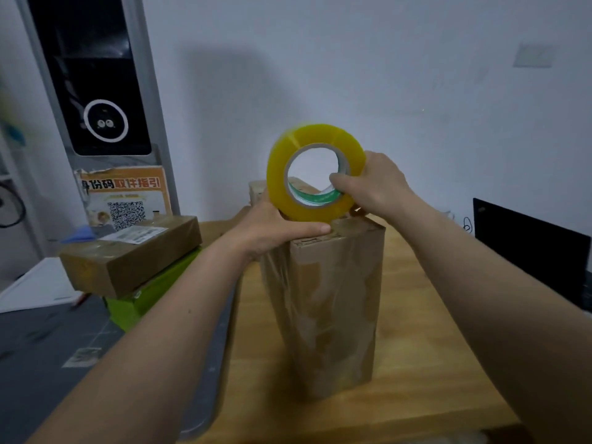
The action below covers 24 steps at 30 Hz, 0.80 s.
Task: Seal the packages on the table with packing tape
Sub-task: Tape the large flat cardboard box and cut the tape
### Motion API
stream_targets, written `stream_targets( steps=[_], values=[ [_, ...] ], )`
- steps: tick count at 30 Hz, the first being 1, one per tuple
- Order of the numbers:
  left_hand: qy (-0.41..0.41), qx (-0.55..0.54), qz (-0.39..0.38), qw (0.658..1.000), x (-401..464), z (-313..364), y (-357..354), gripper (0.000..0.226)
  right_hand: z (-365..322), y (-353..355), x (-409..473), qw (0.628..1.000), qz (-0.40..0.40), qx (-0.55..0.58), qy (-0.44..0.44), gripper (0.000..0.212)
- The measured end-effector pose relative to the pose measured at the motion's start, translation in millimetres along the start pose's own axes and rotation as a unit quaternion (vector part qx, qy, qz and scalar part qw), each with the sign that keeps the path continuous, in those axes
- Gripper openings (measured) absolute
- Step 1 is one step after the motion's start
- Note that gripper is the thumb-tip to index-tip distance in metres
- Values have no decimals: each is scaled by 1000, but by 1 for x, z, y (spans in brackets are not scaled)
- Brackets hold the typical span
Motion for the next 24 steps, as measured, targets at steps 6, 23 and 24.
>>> stream_targets(
  steps=[6, 23, 24],
  values=[
    [75, 71, -50, 993, 4, -14, -2, 144, 50, 14, 28, 967, -53, 229, -102, 23],
    [7, 102, -45, 994, 32, 27, -41, 71, 78, -3, 18, 938, 53, 315, -135, 15],
    [2, 99, -55, 994, 32, 27, -43, 71, 75, 0, 18, 944, 57, 300, -123, 13]
  ],
)
Point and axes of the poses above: each hand's wrist, its own x-axis towards the middle knuckle, its own y-axis out of the back of the hand, z = x × y, the point moved 8 cm from there along x, towards the middle knuckle, and after that the axes turned 13 degrees about -y, right-handed, at the moved point
